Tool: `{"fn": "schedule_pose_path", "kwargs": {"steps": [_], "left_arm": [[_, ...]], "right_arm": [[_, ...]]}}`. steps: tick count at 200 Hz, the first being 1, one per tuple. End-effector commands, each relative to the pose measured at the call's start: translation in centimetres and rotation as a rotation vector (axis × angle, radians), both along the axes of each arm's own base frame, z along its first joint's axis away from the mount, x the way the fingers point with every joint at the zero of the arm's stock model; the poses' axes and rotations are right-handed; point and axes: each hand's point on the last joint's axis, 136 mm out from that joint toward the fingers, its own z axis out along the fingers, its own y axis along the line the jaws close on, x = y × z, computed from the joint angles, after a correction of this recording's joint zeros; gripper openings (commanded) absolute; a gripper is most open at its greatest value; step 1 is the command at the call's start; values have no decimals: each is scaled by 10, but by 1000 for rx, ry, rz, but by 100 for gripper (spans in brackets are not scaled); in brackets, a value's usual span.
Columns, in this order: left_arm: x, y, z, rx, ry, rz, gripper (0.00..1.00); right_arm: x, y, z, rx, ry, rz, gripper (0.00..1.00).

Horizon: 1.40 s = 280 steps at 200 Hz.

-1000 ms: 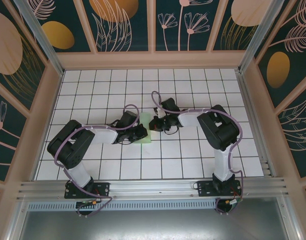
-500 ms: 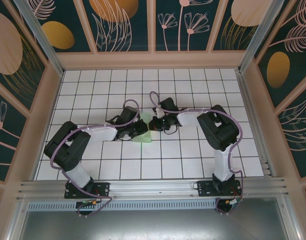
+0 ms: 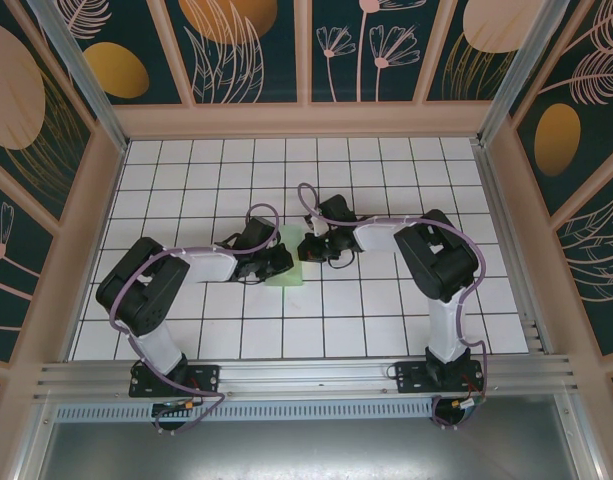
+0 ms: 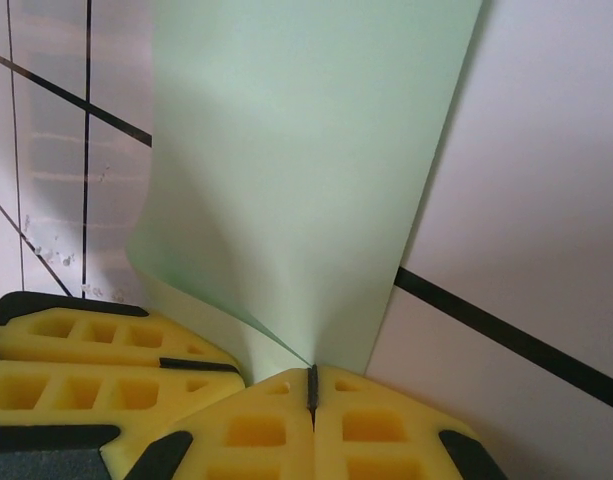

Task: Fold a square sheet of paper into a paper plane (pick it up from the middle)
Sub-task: Fold the triangle a second time at the center of the table.

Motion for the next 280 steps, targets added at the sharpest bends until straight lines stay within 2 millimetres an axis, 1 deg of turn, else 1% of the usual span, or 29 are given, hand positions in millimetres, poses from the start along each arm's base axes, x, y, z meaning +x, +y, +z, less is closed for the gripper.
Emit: {"fn": "schedule_pose_path", "kwargs": {"steps": [1,17,40,68,99,125,159,161,163,183,205,220,232,263,280], "left_arm": [[-15,22,-30,94,62,15,13],[-15,26,-31,104,64,23,13],[-10,29,-29,108,57,32,13],[-4,35,-25,108,43,44,14],[2,46,-24,91,39,66,16],[6,47,-16,22,26,76,19],[15,54,-12,17,21,89,21],[17,54,-5,10,2,90,21],[19,54,-2,9,-4,91,21],[25,61,2,27,-25,100,23],[34,63,11,34,-57,97,24],[41,62,17,40,-82,89,24],[44,58,25,20,-107,75,23],[43,48,47,-64,-164,42,22],[38,43,53,-118,-170,31,21]], "right_arm": [[-18,-44,-67,-271,66,-26,6],[-20,-51,-75,-317,64,-19,5],[-23,-63,-84,-377,58,-10,5],[-26,-72,-90,-420,50,1,5],[-27,-78,-95,-442,46,11,5],[-27,-81,-96,-444,47,12,4],[-27,-85,-97,-449,47,12,4],[-27,-85,-97,-449,48,12,4],[-27,-85,-97,-449,47,12,4],[-27,-85,-97,-449,47,12,4],[-26,-84,-97,-447,45,16,4],[-25,-83,-96,-443,41,20,4],[-24,-82,-94,-439,35,25,4],[-21,-80,-91,-434,18,37,4],[-18,-78,-89,-433,0,54,3]]}}
